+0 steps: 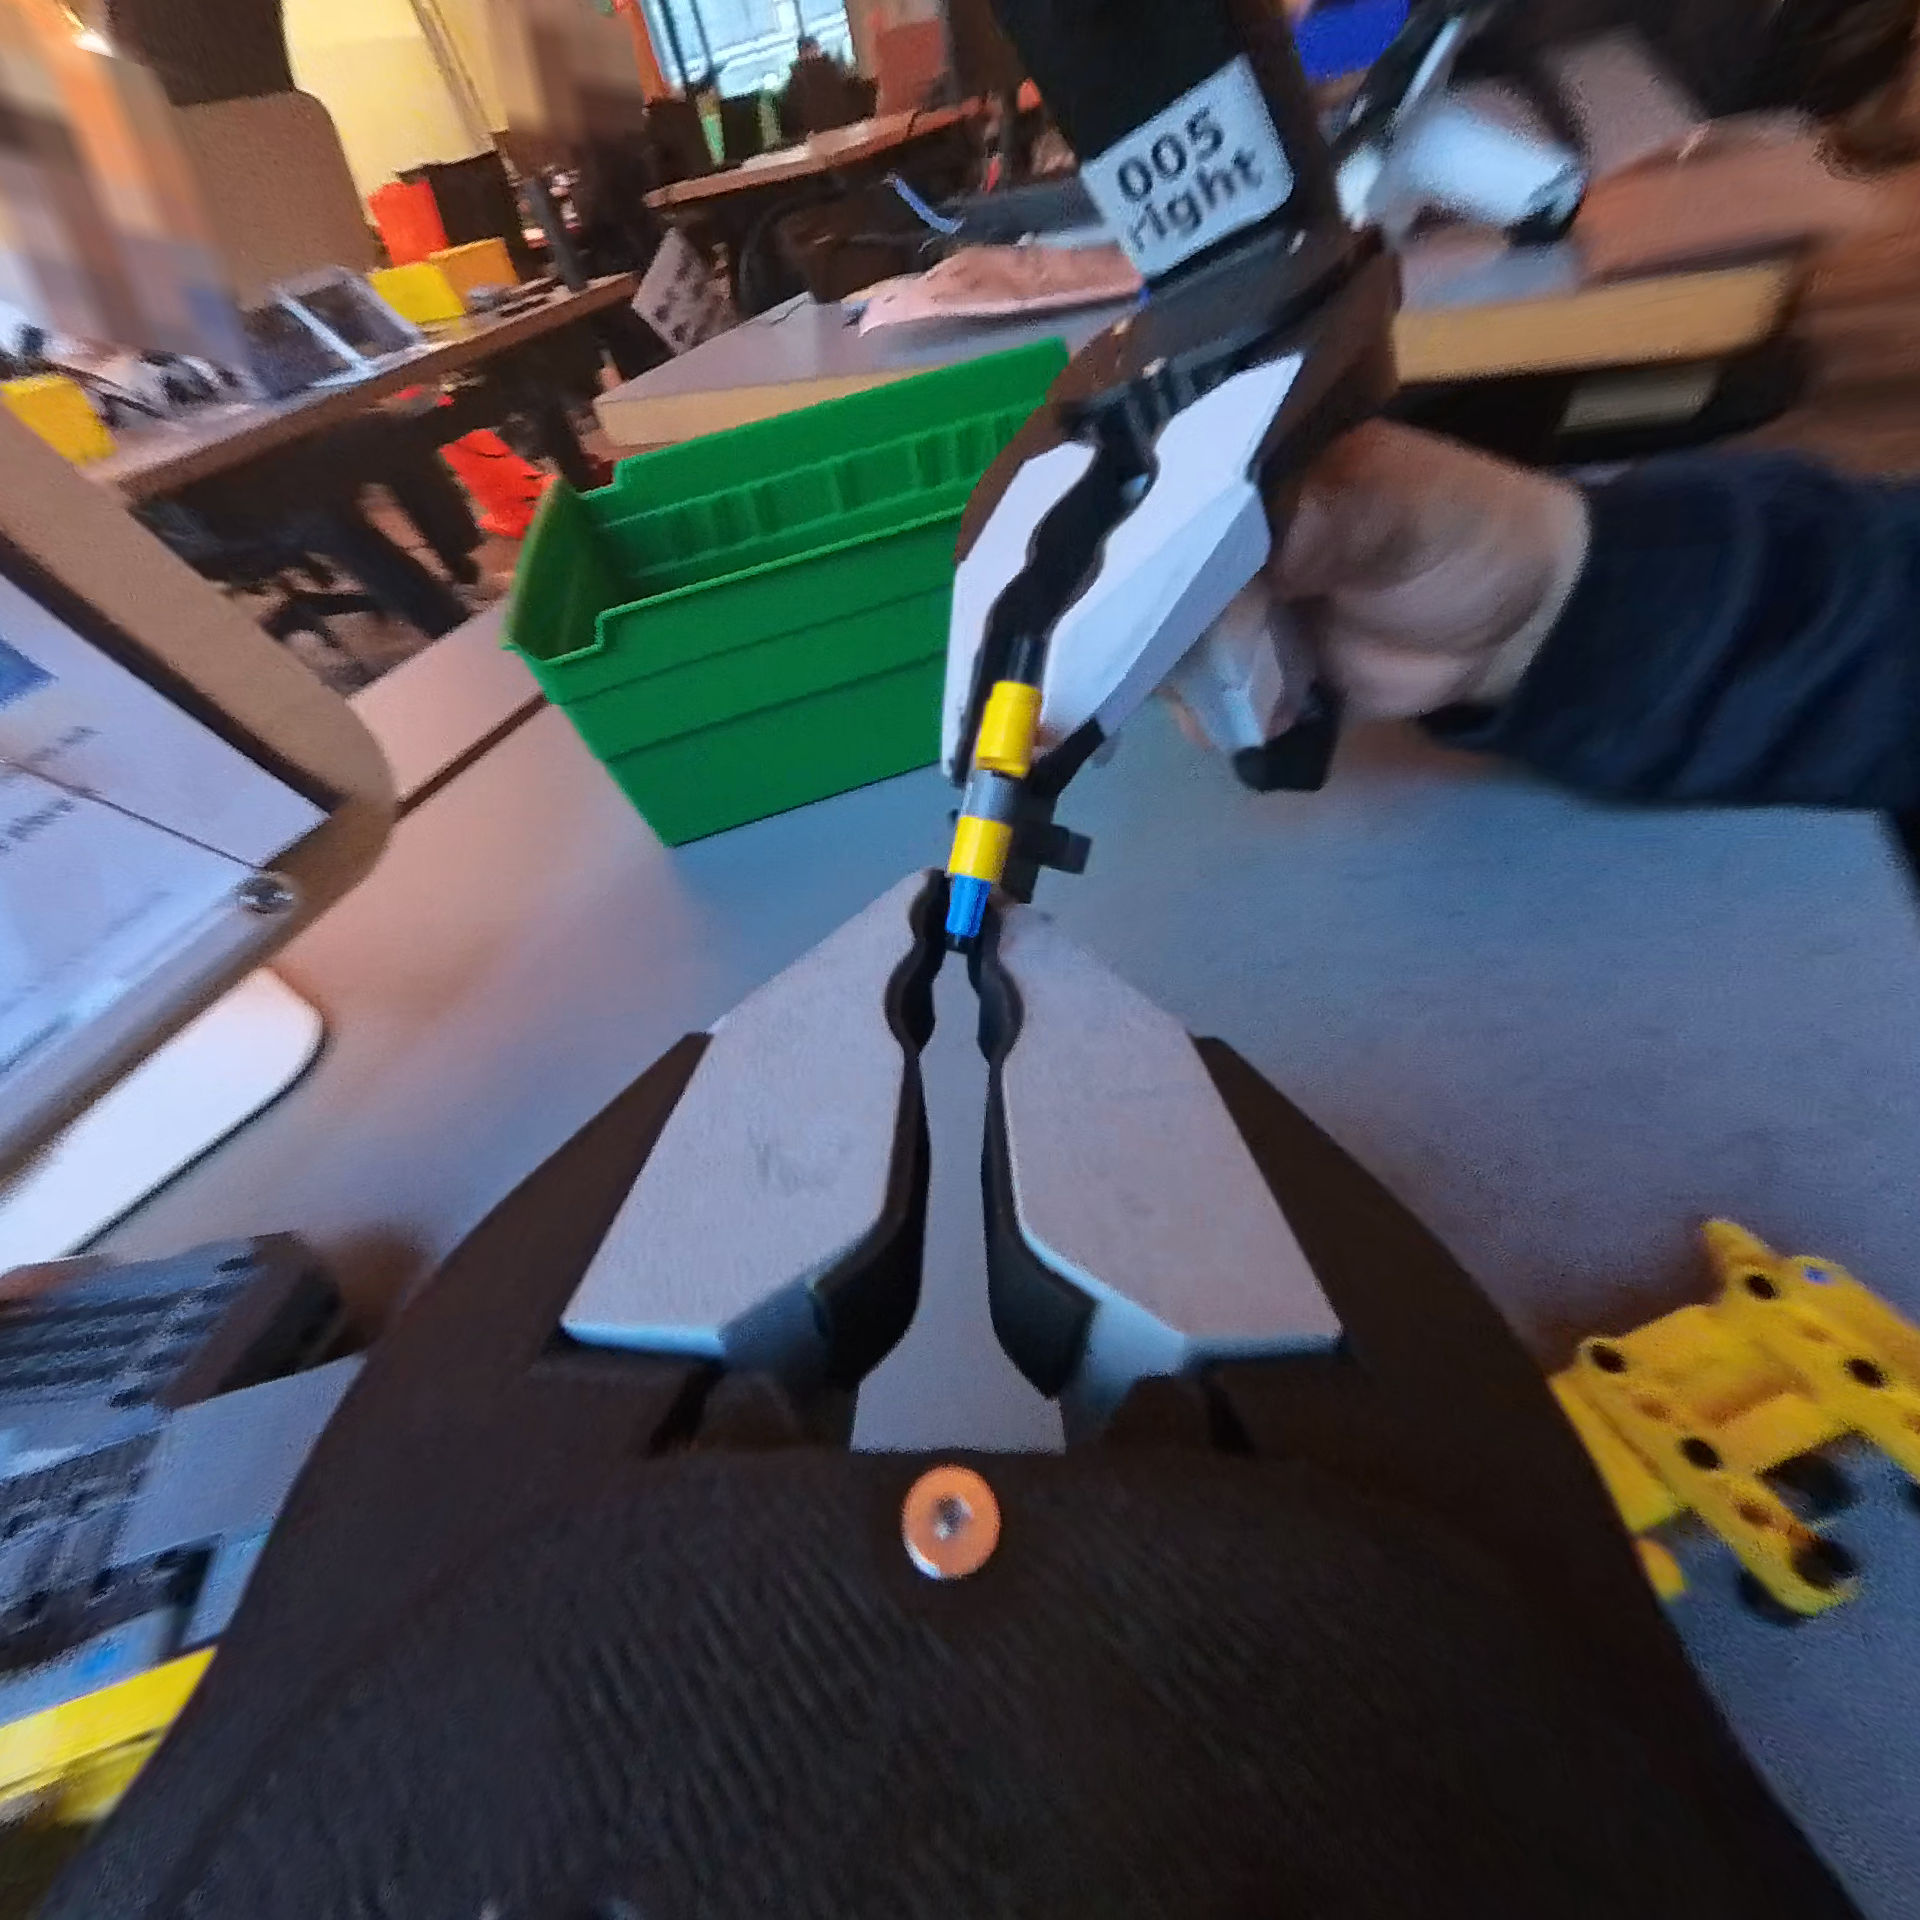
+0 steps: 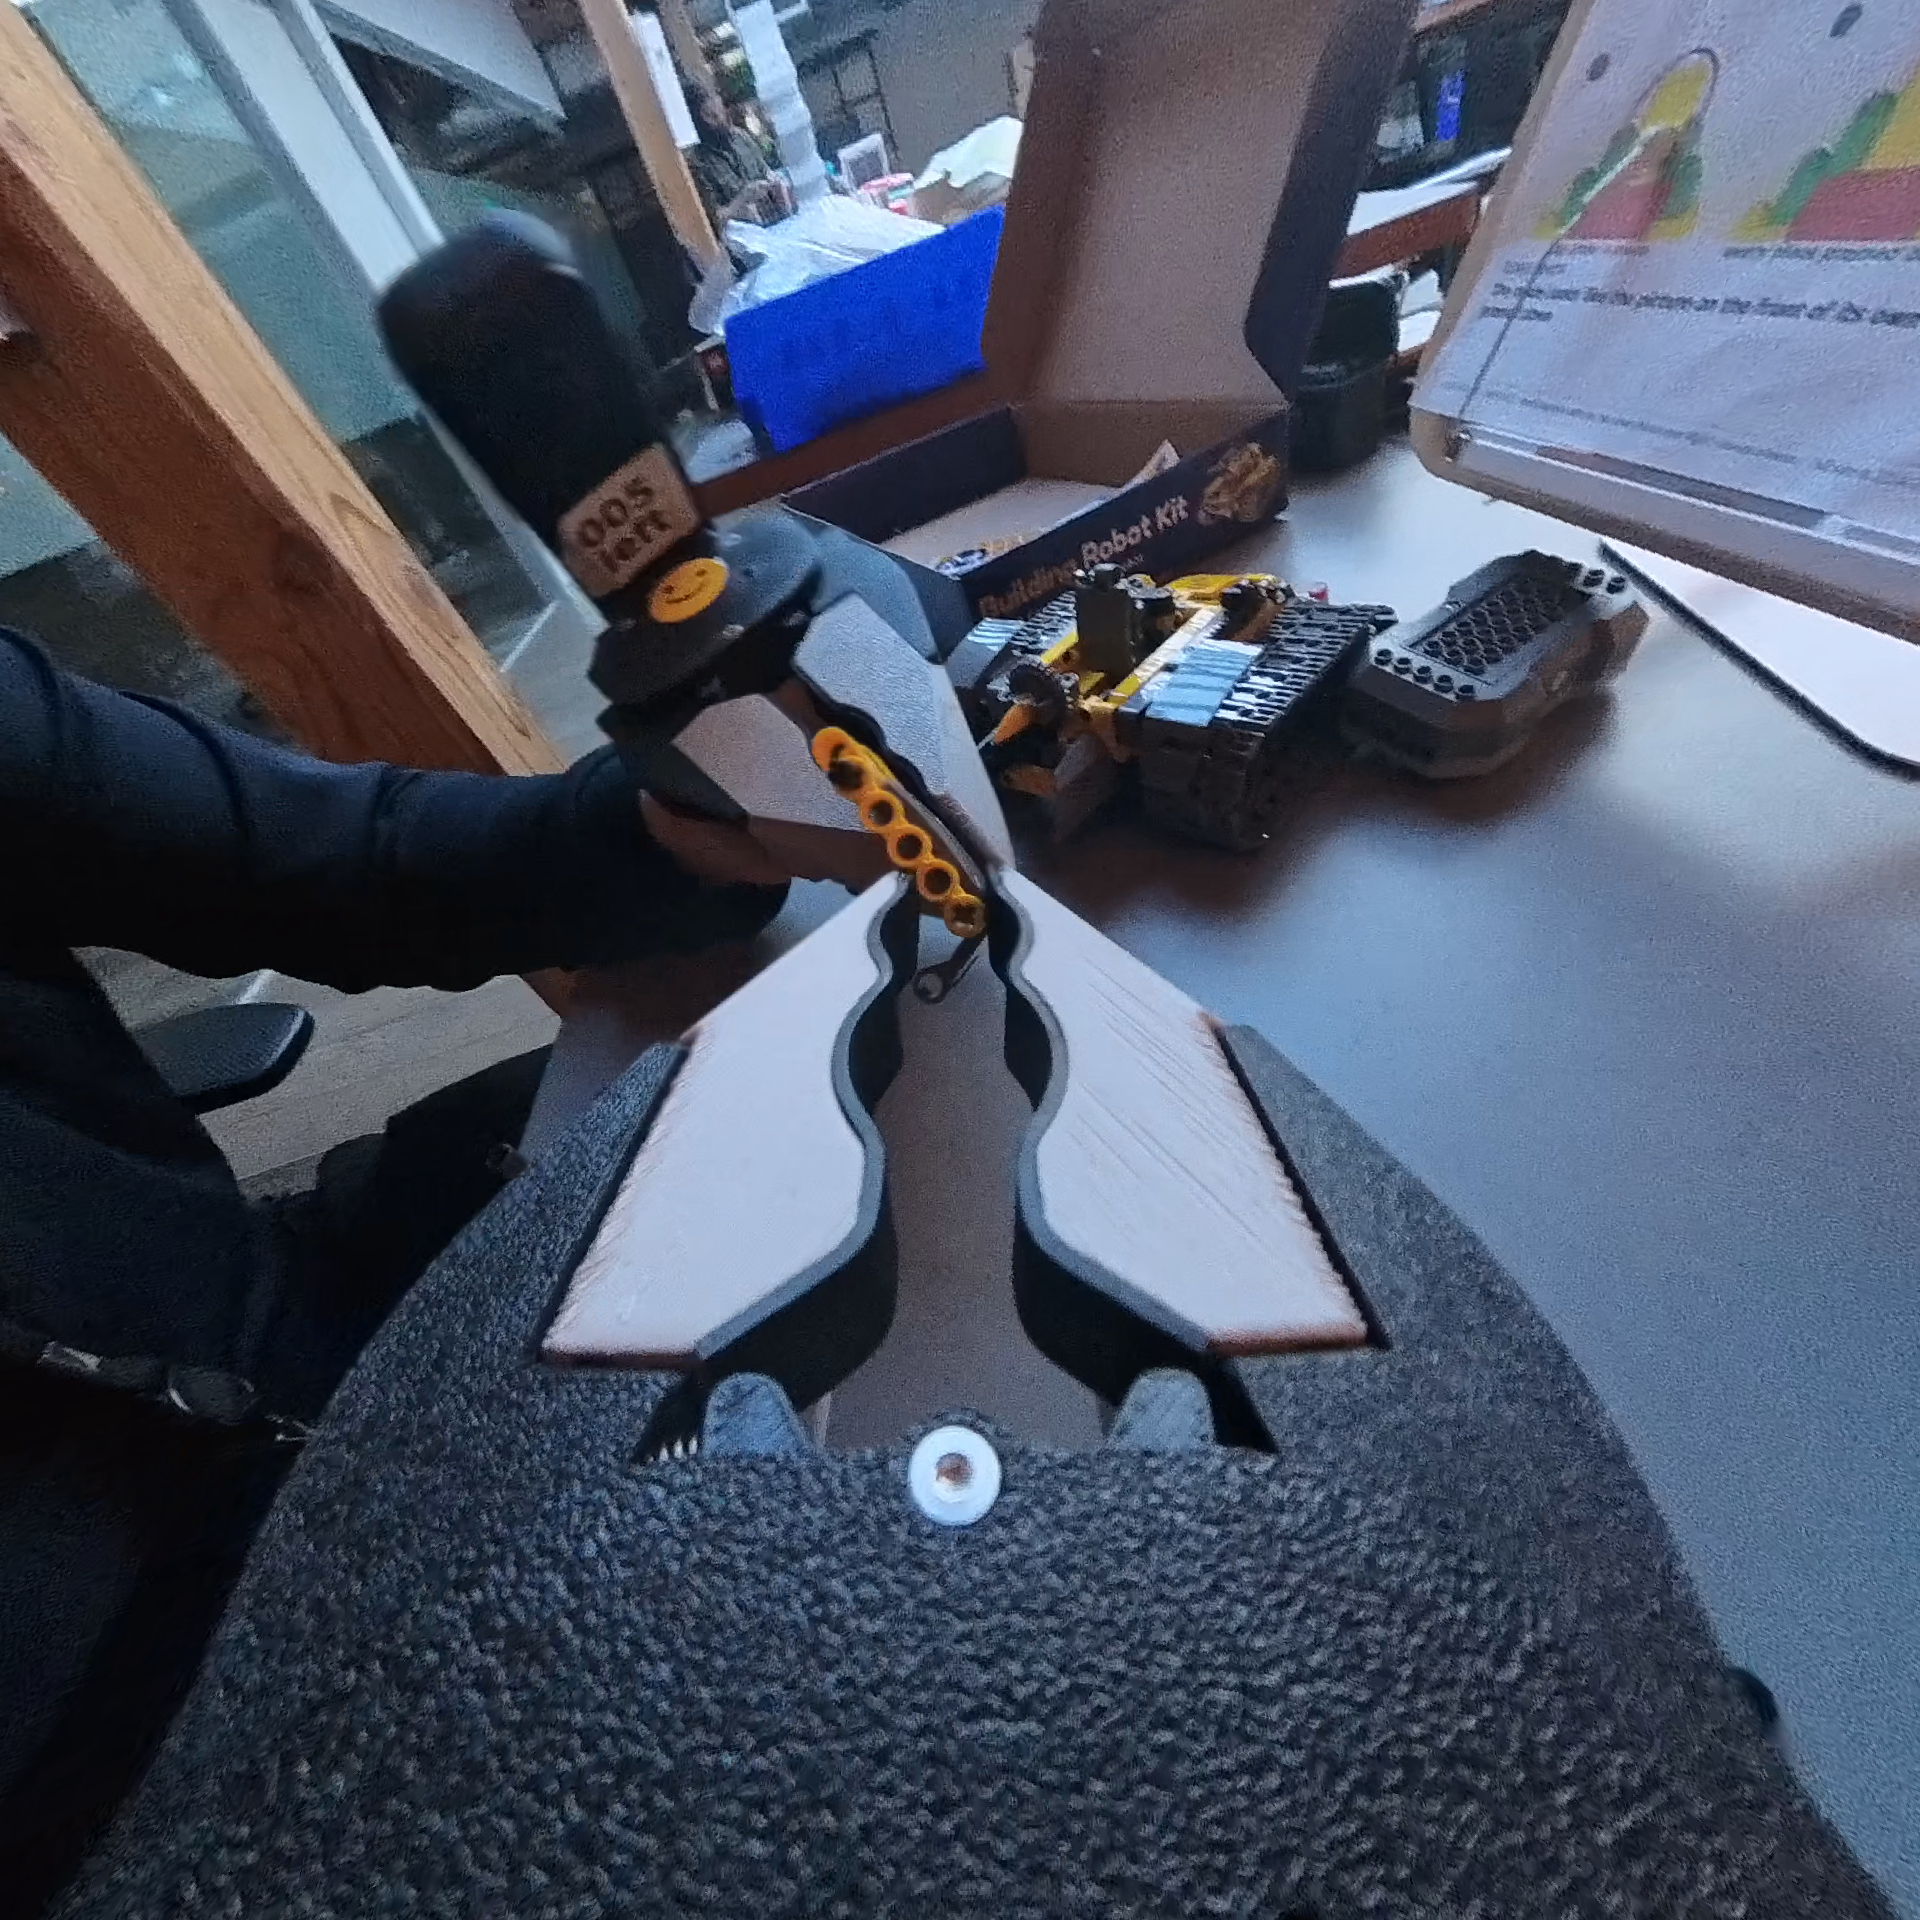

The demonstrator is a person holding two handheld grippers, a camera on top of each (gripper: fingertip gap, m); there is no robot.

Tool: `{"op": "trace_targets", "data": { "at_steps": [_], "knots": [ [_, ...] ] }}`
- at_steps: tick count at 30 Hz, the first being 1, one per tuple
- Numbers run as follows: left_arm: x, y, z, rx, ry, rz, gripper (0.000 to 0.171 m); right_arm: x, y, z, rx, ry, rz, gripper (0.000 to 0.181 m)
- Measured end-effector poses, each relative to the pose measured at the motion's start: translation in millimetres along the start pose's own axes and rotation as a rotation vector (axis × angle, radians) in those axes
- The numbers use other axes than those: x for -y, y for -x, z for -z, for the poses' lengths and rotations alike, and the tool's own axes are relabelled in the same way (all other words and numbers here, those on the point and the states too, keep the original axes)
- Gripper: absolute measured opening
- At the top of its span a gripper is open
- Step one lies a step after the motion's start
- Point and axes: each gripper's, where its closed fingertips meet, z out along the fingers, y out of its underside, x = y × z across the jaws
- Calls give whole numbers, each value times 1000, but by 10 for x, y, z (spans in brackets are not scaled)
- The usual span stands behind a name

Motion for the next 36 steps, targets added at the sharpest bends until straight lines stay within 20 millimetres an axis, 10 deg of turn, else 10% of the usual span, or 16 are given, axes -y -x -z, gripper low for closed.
{"op": "trace_targets", "data": {
  "at_steps": [7, 12, 26, 36],
  "knots": [
    [-52, 75, -13, 149, 74, -211, 4, -65, -70, -16, -30, 26, -12, 10],
    [115, -174, -29, -53, -63, -20, 21, -14, 3, -3, 44, -14, -52, 9],
    [-9, -63, -33, -65, 8, 97, 4, -113, -60, -28, -154, 127, 217, 7],
    [358, -179, 143, -317, -228, 401, 4, 246, 249, 9, 35, -102, 98, 4]
  ]
}}
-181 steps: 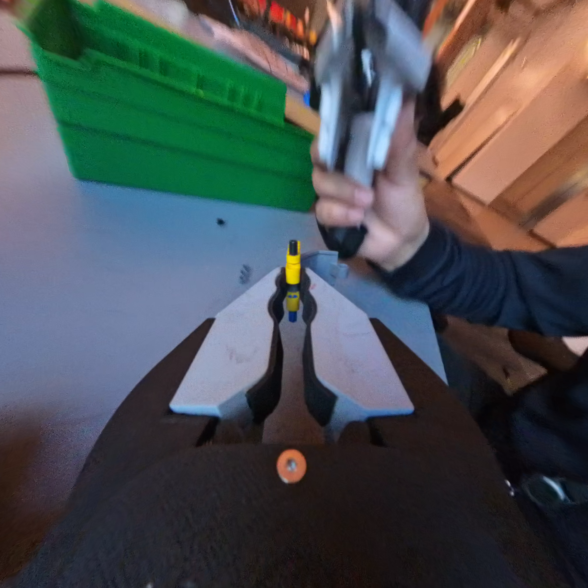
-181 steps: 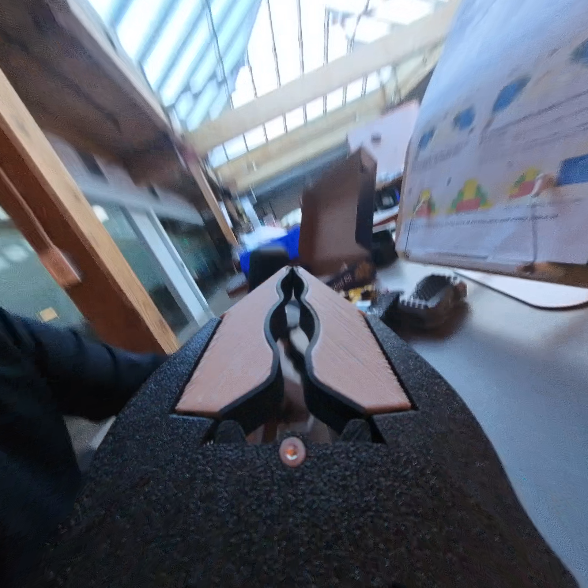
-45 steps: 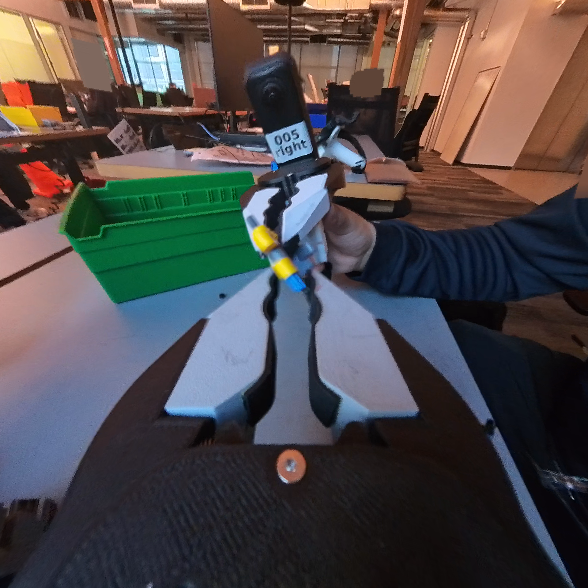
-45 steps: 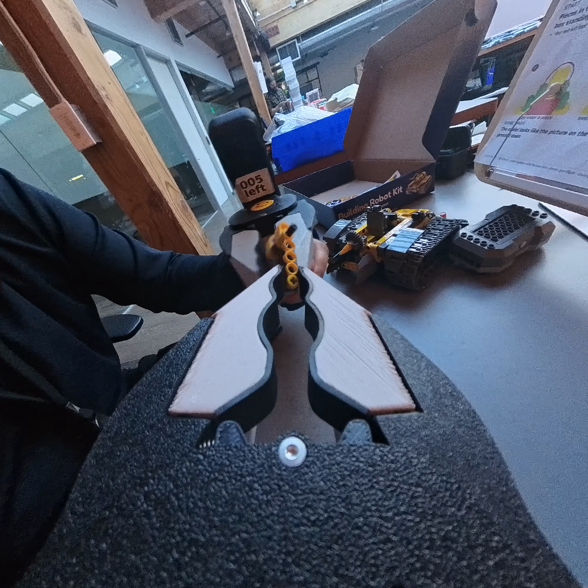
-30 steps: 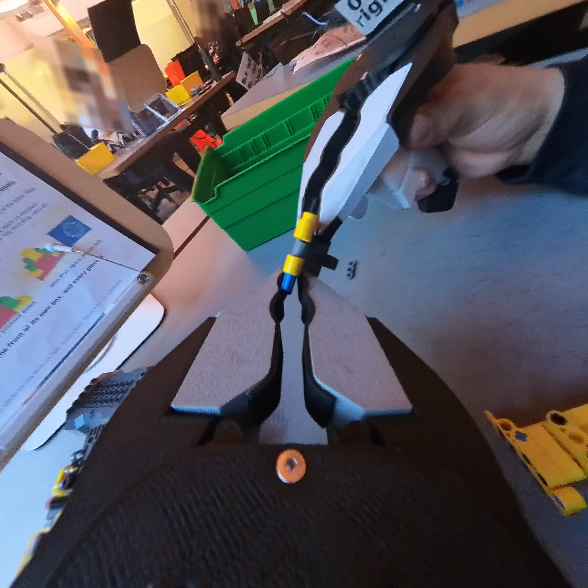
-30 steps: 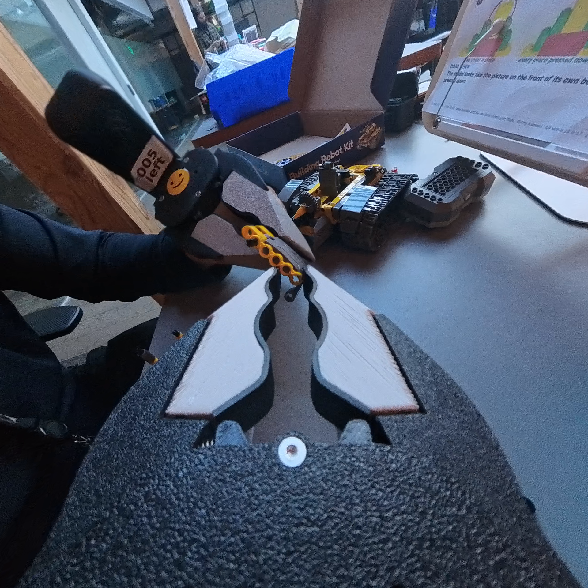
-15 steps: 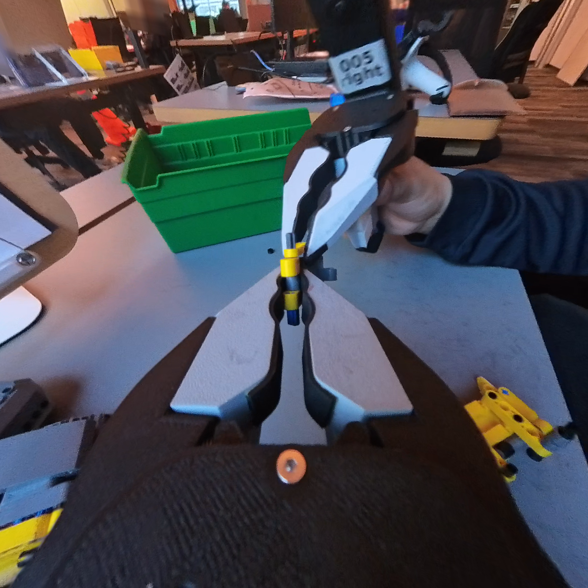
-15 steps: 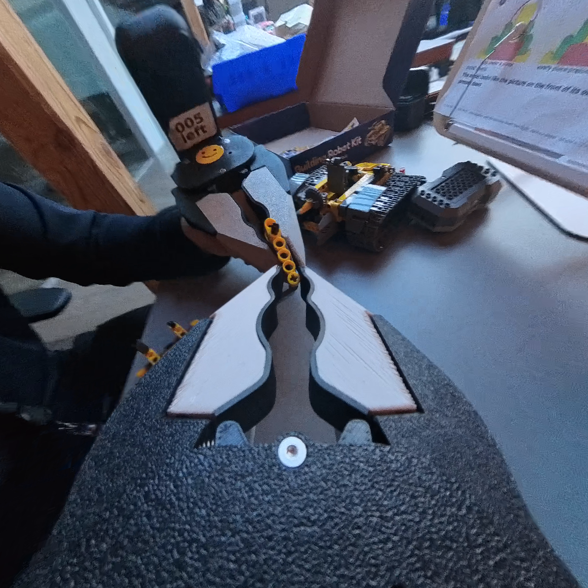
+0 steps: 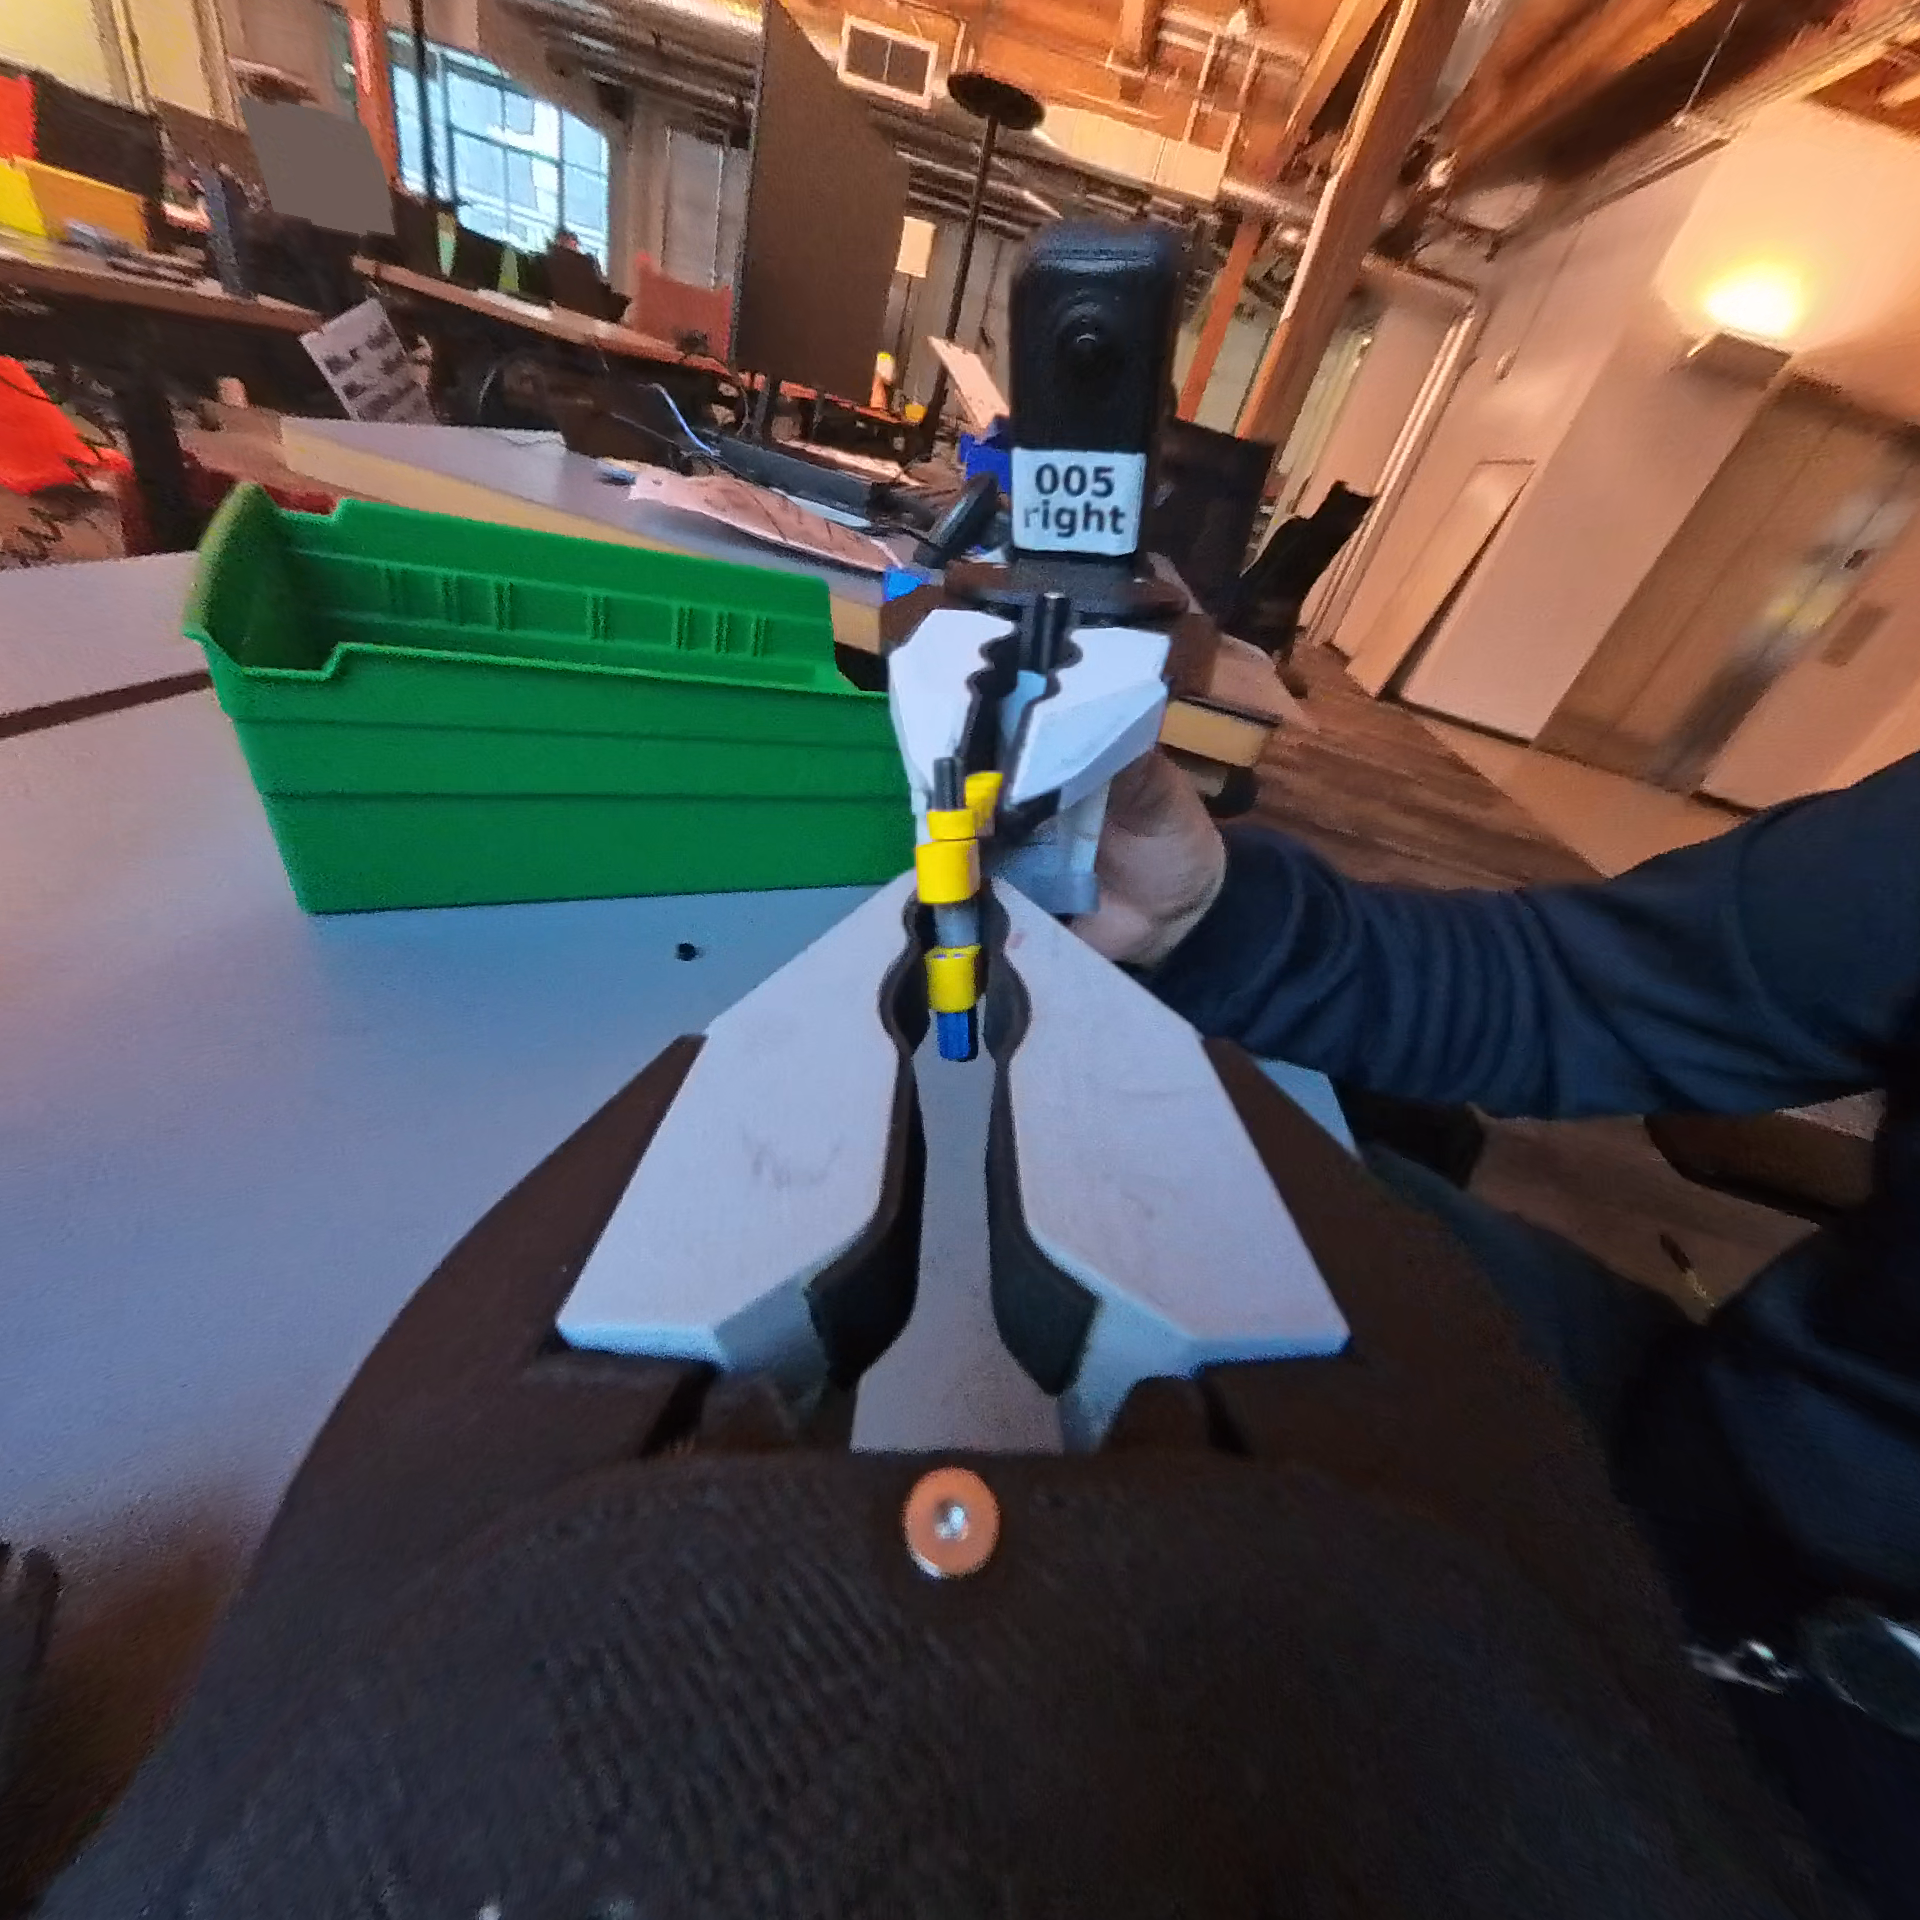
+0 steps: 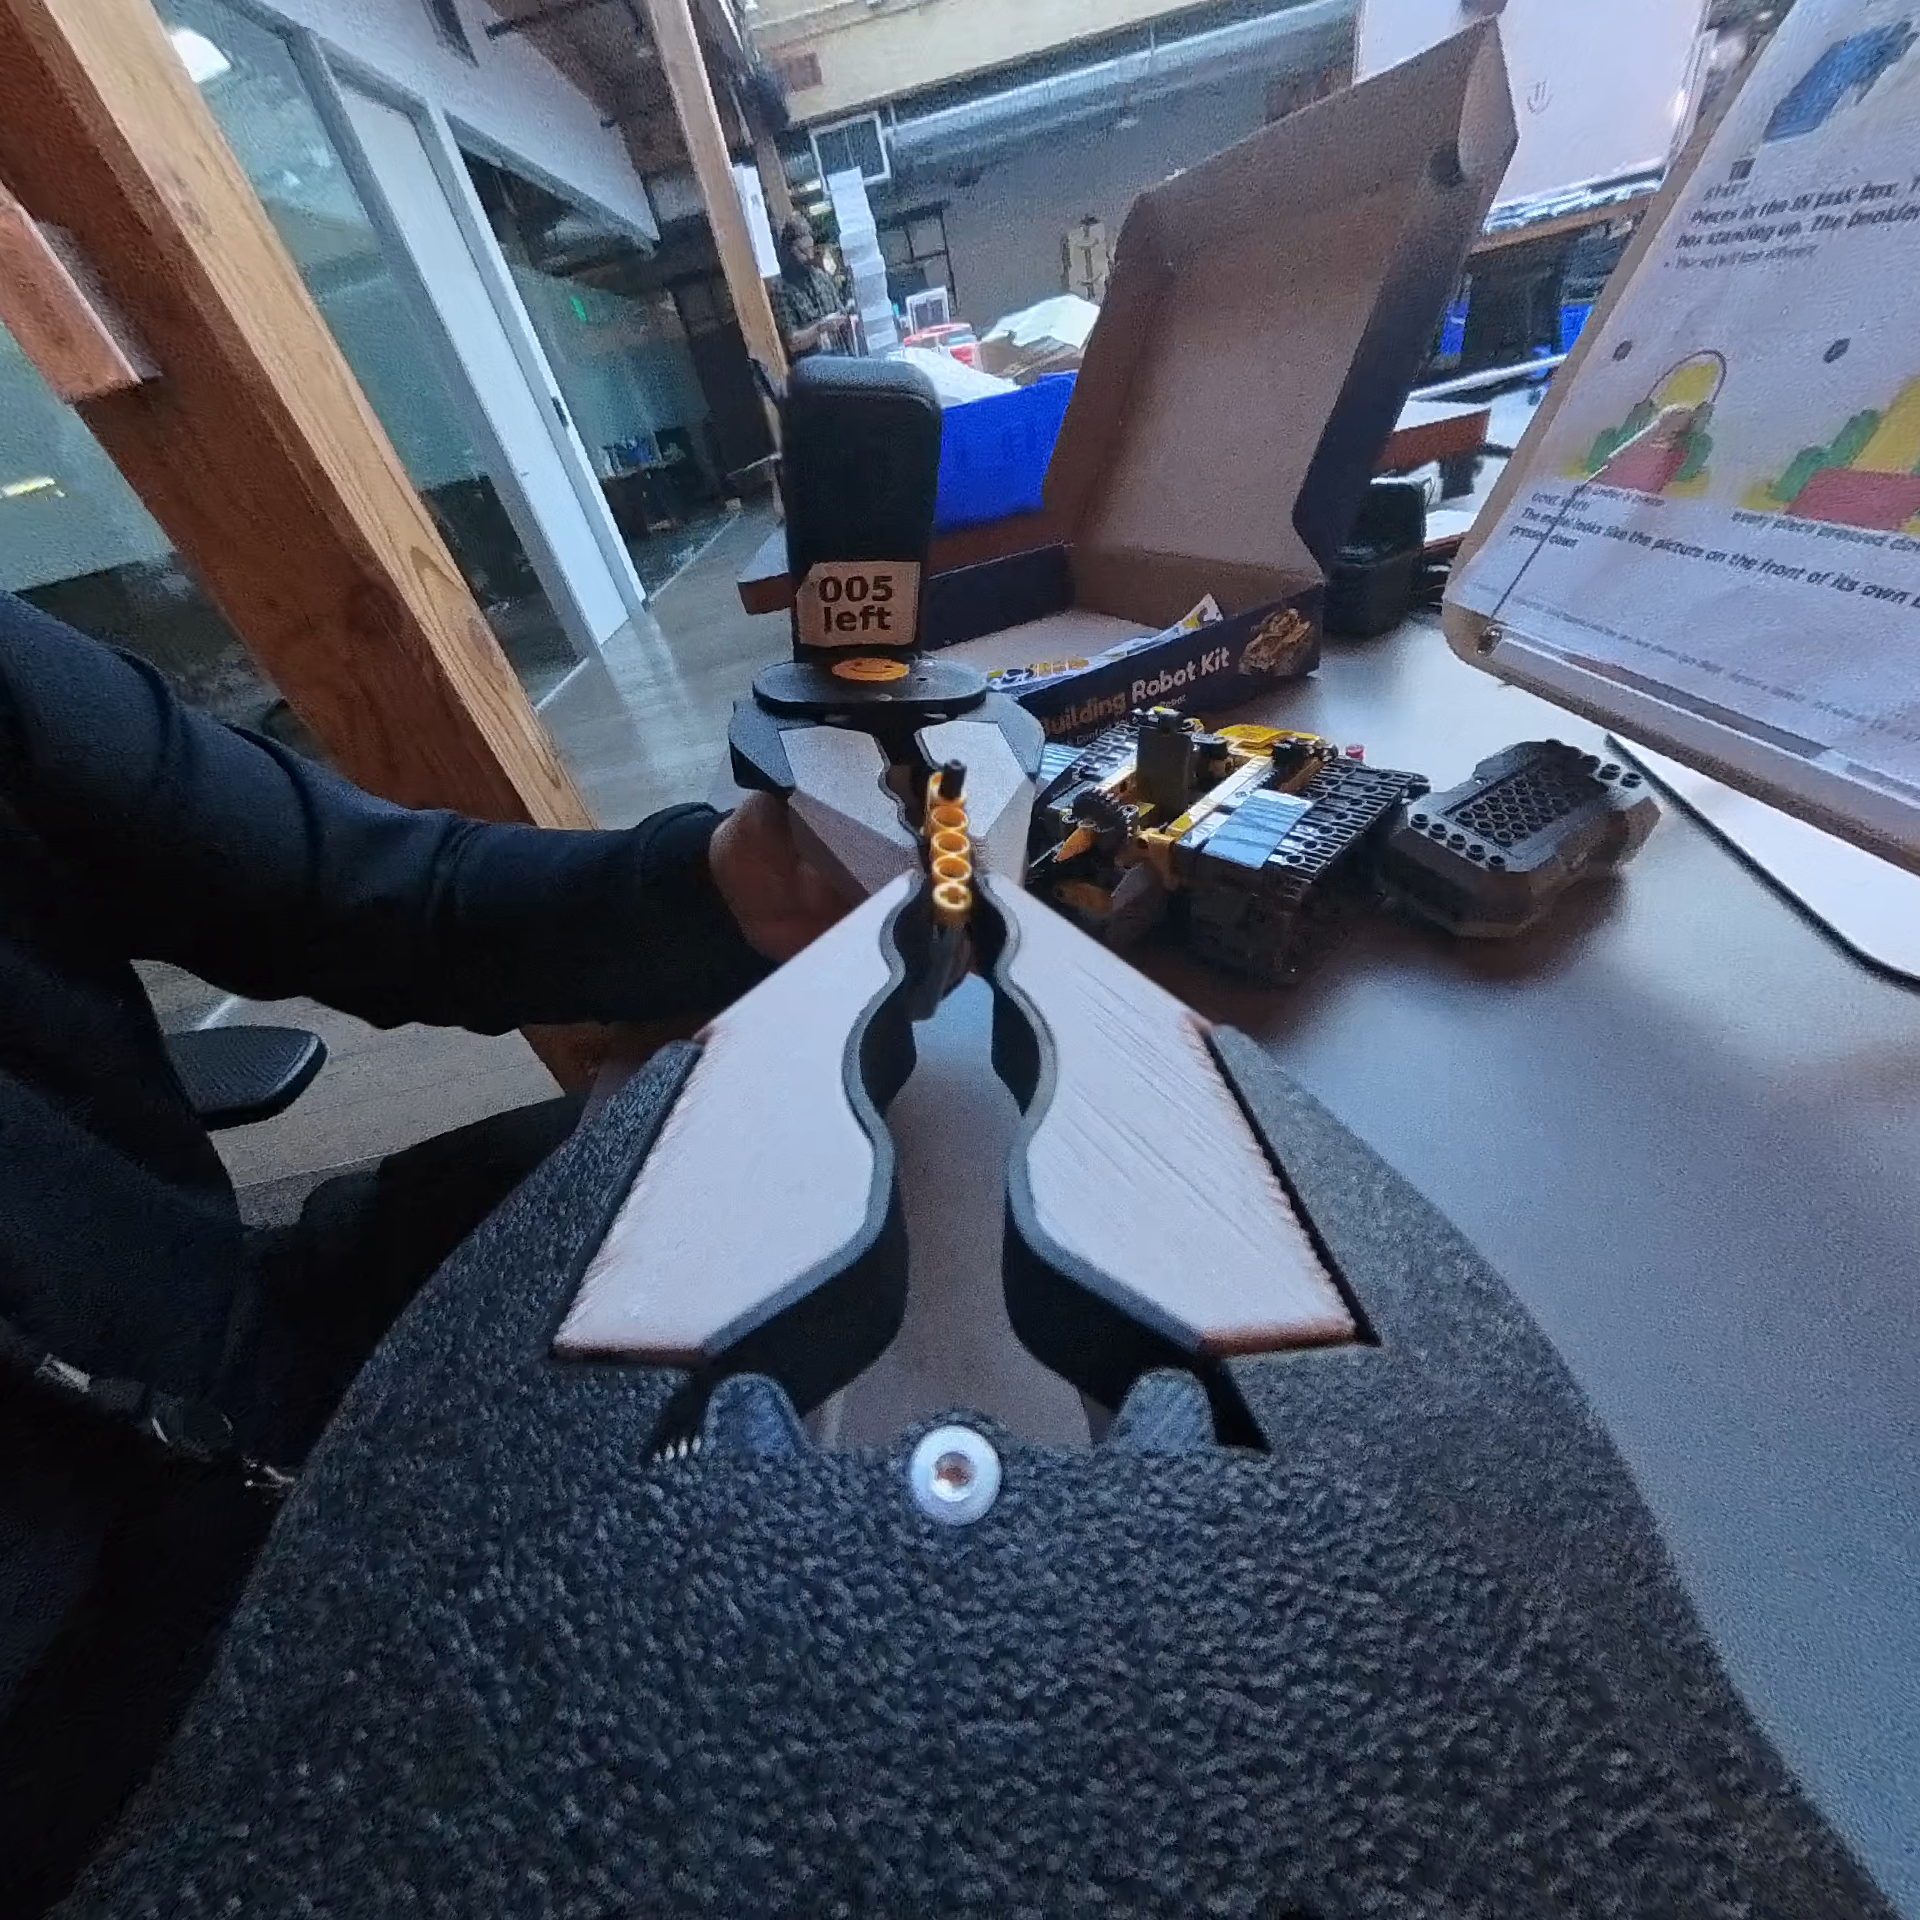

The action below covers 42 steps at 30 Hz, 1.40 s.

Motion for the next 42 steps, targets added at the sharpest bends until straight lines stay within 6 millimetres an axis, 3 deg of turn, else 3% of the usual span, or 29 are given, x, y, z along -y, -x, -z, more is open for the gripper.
{"op": "trace_targets", "data": {
  "at_steps": [6, 9, 12, 18, 35, 42],
  "knots": [
    [17, 39, 14, 142, 35, -261, 3, -67, -32, -25, -5, 7, 1, 7],
    [9, 10, -3, 93, 20, -182, 4, -73, -68, -8, -59, 20, 42, 10],
    [-47, 141, 1, 148, 40, -166, 4, -126, -103, -14, -116, 66, 100, 7],
    [-96, 216, -19, 149, 41, -79, 4, -173, -263, -3, -224, 101, 107, 7],
    [-90, 263, 17, 123, 22, 37, 5, -173, -315, 33, -146, 35, -72, 4],
    [-84, 246, 30, 103, 29, 63, 16, -71, -398, 146, -118, -68, -188, 4]
  ]
}}
